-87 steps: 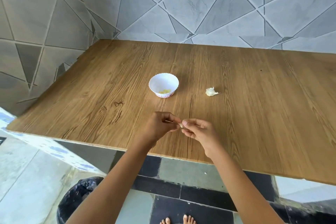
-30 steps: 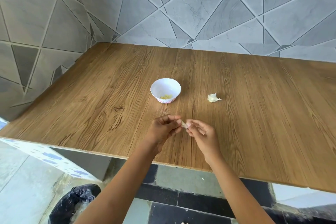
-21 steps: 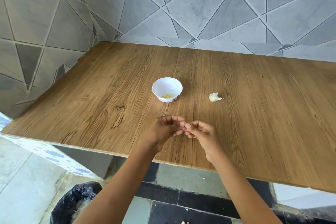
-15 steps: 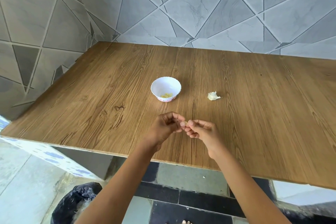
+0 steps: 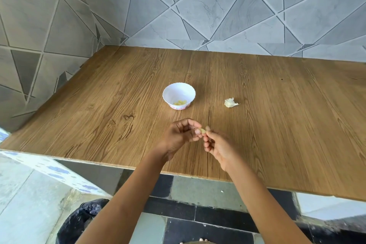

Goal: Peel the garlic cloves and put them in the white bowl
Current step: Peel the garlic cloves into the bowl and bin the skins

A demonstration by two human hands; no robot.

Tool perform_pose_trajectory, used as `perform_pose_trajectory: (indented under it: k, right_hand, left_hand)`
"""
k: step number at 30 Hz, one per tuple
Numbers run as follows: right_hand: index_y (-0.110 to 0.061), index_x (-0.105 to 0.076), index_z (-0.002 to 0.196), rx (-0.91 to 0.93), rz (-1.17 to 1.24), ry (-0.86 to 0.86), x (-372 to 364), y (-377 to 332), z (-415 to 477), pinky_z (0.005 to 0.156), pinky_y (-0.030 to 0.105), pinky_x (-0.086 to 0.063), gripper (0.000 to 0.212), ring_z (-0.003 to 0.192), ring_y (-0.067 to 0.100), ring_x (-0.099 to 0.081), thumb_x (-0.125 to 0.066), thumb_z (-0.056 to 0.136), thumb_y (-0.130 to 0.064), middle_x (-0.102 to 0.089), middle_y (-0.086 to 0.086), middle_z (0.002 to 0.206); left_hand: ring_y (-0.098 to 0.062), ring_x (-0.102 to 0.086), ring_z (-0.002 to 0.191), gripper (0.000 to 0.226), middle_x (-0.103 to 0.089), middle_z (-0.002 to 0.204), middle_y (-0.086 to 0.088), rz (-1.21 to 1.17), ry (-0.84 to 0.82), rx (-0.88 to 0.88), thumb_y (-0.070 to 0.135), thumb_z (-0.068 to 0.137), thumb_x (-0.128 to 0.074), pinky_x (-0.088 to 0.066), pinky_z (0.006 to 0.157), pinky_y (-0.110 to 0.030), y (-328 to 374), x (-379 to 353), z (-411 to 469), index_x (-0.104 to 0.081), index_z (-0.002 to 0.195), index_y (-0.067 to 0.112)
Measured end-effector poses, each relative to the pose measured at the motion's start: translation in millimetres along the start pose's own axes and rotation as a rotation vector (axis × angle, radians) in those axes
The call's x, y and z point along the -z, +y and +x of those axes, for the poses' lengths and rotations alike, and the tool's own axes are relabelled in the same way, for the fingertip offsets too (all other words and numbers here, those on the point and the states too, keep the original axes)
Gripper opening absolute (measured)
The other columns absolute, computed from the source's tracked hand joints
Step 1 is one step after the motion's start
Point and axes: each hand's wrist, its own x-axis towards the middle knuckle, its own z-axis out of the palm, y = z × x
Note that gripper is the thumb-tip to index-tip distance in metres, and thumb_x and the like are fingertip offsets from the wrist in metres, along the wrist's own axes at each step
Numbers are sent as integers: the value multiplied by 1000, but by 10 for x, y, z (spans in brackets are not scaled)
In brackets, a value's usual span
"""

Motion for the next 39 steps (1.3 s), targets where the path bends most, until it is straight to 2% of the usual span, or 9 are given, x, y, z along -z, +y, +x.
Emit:
perform_pose_trajectory:
  k: [3,6,11,21,24,27,30,36,39]
  right_hand:
    - [-6,-55,70,536,-593,217,72,180,77,51,15,-32,26,52,9,-42,-58,93,-17,-50,-1,58]
    - [-5,-51,69,781,-748,298,76,255,121,49,14,-31,24,51,6,-40,-60,91,-11,-47,-4,57]
    - [-3,-54,72,363,-455,156,46,163,113,55,29,-40,31,59,18,-48,-53,96,-23,-55,12,63]
    - [-11,-53,76,64,-152,44,-18,67,56,43,15,-36,31,44,3,-40,-39,102,-21,-42,-1,61]
    - [-12,-54,76,109,-210,115,28,125,88,46,18,-37,29,51,9,-43,-44,100,-24,-44,-1,62]
    - [-12,-56,73,356,-598,263,137,255,177,51,30,-35,29,55,22,-46,-51,96,-27,-50,1,60]
    - [-12,-66,76,552,-844,282,184,317,205,51,26,-41,16,58,13,-55,-67,87,-23,-64,-3,68]
    - [-16,-73,99,588,-673,194,148,311,174,63,27,-54,15,68,8,-66,-64,88,-10,-72,-6,92]
    - [-13,-72,102,553,-591,122,120,243,140,71,10,-48,18,84,3,-65,-67,86,-19,-69,-9,92]
  left_hand:
    - [-13,-67,80,15,-68,85,-7,-41,45,64,1,87,-61,-54,72,-20,-35,-22,7,-62,102,5]
    - [-13,-68,77,21,-67,85,-7,-96,115,110,2,84,-66,-55,71,-19,-46,-57,20,-61,104,1]
    - [-12,-67,77,20,-66,87,-7,-96,144,98,-4,81,-66,-54,68,-19,-72,-59,26,-63,97,7]
    - [-13,-70,75,17,-72,80,-7,-217,89,90,-10,84,-58,-56,68,-19,-95,-69,34,-67,93,2]
    - [-14,-69,76,18,-70,84,-11,-255,126,128,-11,84,-57,-57,70,-20,-119,-58,49,-67,95,0]
    - [-15,-67,76,15,-68,84,-11,-252,183,139,-9,86,-57,-57,71,-20,-133,-37,60,-65,95,0]
    - [-14,-68,73,13,-68,78,-8,-234,204,126,-10,86,-57,-57,70,-21,-132,-28,63,-63,88,2]
    - [-8,-68,68,13,-70,74,-3,-130,274,138,-5,83,-64,-55,62,-17,-125,-13,70,-65,90,6]
    - [-9,-68,71,12,-71,74,-2,-116,297,115,-5,83,-64,-55,65,-17,-145,-15,84,-67,89,5]
